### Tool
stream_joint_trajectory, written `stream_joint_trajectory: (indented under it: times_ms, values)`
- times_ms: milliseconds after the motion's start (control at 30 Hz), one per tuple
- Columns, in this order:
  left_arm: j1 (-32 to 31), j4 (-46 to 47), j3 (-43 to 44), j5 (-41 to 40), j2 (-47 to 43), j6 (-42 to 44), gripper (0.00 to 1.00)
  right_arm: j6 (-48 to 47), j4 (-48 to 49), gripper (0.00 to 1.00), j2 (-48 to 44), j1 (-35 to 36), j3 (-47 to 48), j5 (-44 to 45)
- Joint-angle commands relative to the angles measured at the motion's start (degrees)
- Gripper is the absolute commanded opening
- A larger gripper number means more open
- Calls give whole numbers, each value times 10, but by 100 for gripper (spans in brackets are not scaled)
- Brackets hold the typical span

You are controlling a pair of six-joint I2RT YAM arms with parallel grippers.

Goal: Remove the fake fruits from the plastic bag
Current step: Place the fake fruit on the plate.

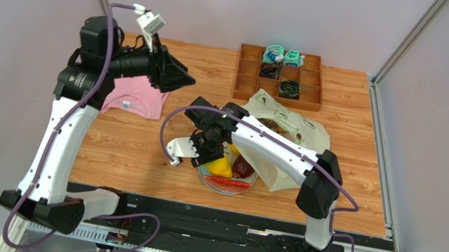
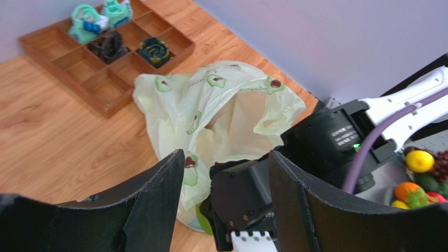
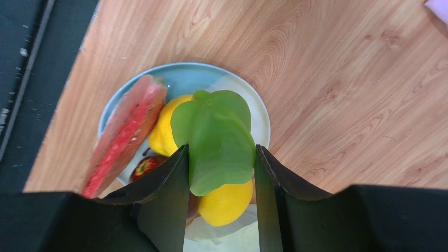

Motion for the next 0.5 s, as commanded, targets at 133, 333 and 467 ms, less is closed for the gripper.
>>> stream_joint_trajectory:
  times_ms: [133,333,467]
  values:
    - [70,50,-89,32,-87,-38,67,-77,46,34,72,1,45,74]
    - [96,56,-107,41,-107,-52,66,-88,39,37,106,-8,54,84]
    - [99,72,-119,48,-106,-64,66,-89,31,48,106,-10,25,95]
